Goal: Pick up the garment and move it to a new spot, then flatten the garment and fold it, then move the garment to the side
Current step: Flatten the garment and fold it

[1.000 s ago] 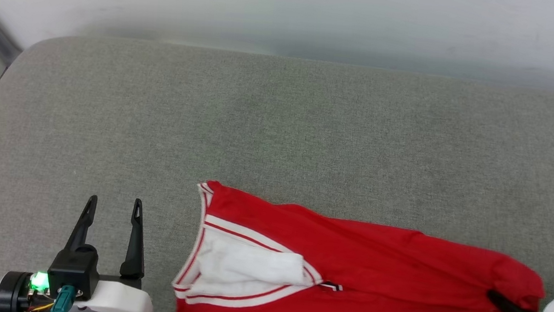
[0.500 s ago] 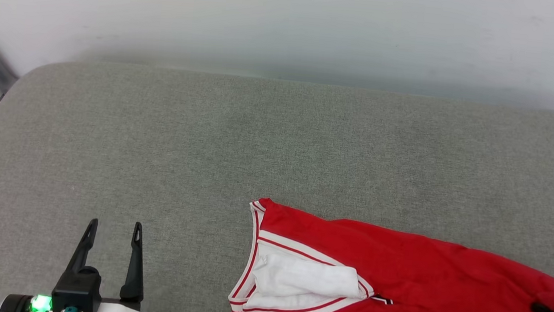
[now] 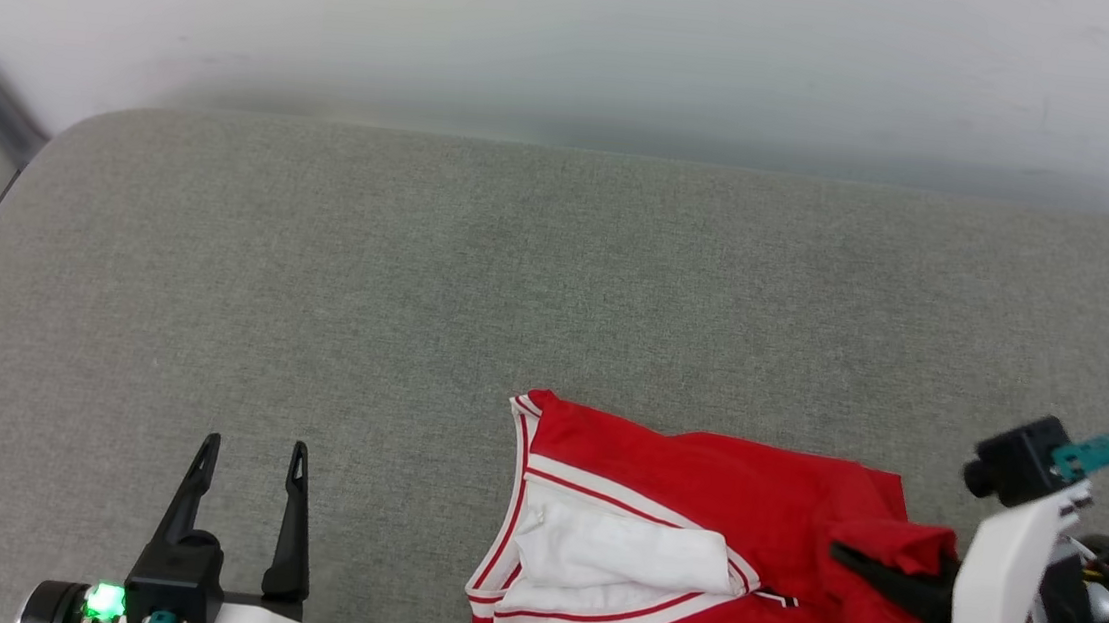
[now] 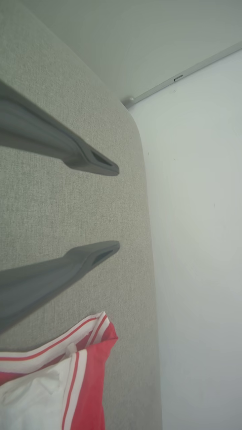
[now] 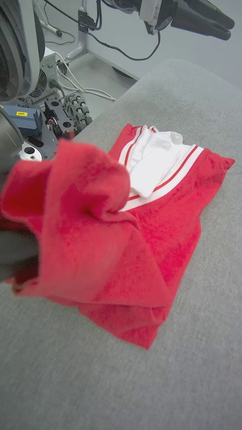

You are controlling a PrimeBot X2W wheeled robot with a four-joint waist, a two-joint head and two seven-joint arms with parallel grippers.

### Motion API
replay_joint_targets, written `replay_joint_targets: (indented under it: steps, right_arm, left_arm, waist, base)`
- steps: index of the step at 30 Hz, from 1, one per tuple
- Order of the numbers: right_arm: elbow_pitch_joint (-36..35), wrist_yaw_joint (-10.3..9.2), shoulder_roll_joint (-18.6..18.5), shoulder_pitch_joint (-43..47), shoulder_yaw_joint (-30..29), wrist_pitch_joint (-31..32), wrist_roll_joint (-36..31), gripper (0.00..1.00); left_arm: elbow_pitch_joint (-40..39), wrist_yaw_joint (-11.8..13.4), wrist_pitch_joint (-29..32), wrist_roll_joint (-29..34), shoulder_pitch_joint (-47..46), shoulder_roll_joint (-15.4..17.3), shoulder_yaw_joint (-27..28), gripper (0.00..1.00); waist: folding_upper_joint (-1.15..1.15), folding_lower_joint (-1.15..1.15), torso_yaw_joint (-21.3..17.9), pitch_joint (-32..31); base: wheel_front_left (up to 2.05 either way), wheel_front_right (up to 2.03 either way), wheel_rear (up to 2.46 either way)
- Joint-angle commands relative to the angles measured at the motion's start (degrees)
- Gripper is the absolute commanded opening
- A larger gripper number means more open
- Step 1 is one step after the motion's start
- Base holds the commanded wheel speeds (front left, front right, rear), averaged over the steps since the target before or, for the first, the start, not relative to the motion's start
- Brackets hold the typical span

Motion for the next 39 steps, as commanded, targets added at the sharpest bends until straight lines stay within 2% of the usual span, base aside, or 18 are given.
replay_joint_targets:
  steps: [1,9,10,15,16,21,22,23,24,30,34,39]
  right_arm:
    - [-0.33,-0.02,1.27,-2.53,1.41,0.88,-0.95,0.00]
    - [5.07,-0.02,7.29,-14.83,12.38,3.32,-4.49,0.00]
    - [8.93,-0.02,9.76,-19.08,15.89,2.29,-5.70,0.00]
    - [16.30,-0.02,12.76,-24.91,22.60,1.17,-7.58,0.00]
    - [20.53,-0.02,14.25,-27.56,26.14,-0.07,-8.49,0.00]
    - [25.70,-0.02,15.18,-29.72,31.76,-2.58,-9.02,0.00]
    - [26.04,-0.02,14.89,-30.07,32.81,-3.45,-9.13,0.05]
    - [26.14,-0.02,14.44,-30.64,33.65,-4.74,-9.55,0.59]
    - [25.96,-0.02,14.15,-30.94,34.16,-6.06,-9.37,1.00]
    - [20.55,-0.02,9.39,-32.14,34.99,-14.13,-8.20,1.00]
    - [17.37,-0.02,5.87,-31.06,30.91,-21.74,-9.65,1.00]
    - [16.62,-0.03,4.56,-27.72,21.77,-32.19,-15.89,1.00]
  left_arm:
    - [-0.12,-0.37,-0.12,0.36,-0.87,-0.23,-0.06,1.00]
    - [0.33,-1.29,-0.12,0.45,-3.09,-1.01,-0.86,1.00]
    - [0.49,-1.36,-0.12,0.40,-3.97,-1.23,-0.90,1.00]
    - [0.72,-1.70,-0.12,0.48,-5.31,-1.72,-1.23,1.00]
    - [0.84,-1.75,-0.12,0.54,-6.13,-2.06,-1.42,1.00]
    - [1.25,-1.87,-0.12,0.44,-7.03,-2.43,-1.63,1.00]
    - [1.36,-1.89,-0.12,0.42,-7.03,-2.49,-1.57,1.00]
    - [1.45,-1.93,-0.12,0.42,-6.94,-2.52,-1.46,1.00]
    - [1.53,-2.01,-0.12,0.48,-6.80,-2.51,-1.40,1.00]
    - [1.66,-2.29,-0.12,0.95,-4.93,-2.03,-0.92,1.00]
    - [1.48,-2.47,-0.12,1.03,-3.63,-1.71,-0.83,1.00]
    - [1.23,-2.50,-0.12,1.13,-2.16,-1.53,-0.73,1.00]
  waist:
    - [0.00,0.00,0.34,0.53]
    - [0.00,0.00,2.14,3.35]
    - [0.00,0.00,2.72,4.41]
    - [0.00,0.00,3.66,6.18]
    - [0.00,0.00,4.14,7.11]
    - [0.00,0.00,4.42,7.70]
    - [0.00,0.00,4.39,7.63]
    - [0.00,0.00,4.26,7.46]
    - [0.00,0.00,4.03,7.15]
    - [0.00,0.00,2.00,4.12]
    - [0.00,0.00,0.31,2.11]
    - [0.00,0.00,-1.76,0.08]
  base:
    - [0.00,0.00,0.00]
    - [0.00,0.00,0.00]
    - [0.00,0.00,0.00]
    - [0.00,0.00,0.00]
    - [0.00,0.00,0.00]
    - [0.00,0.00,0.00]
    - [0.00,0.00,0.00]
    - [0.00,0.00,0.00]
    - [0.00,0.00,0.00]
    - [0.00,0.00,0.00]
    - [0.00,0.00,0.00]
    - [0.00,0.00,0.00]
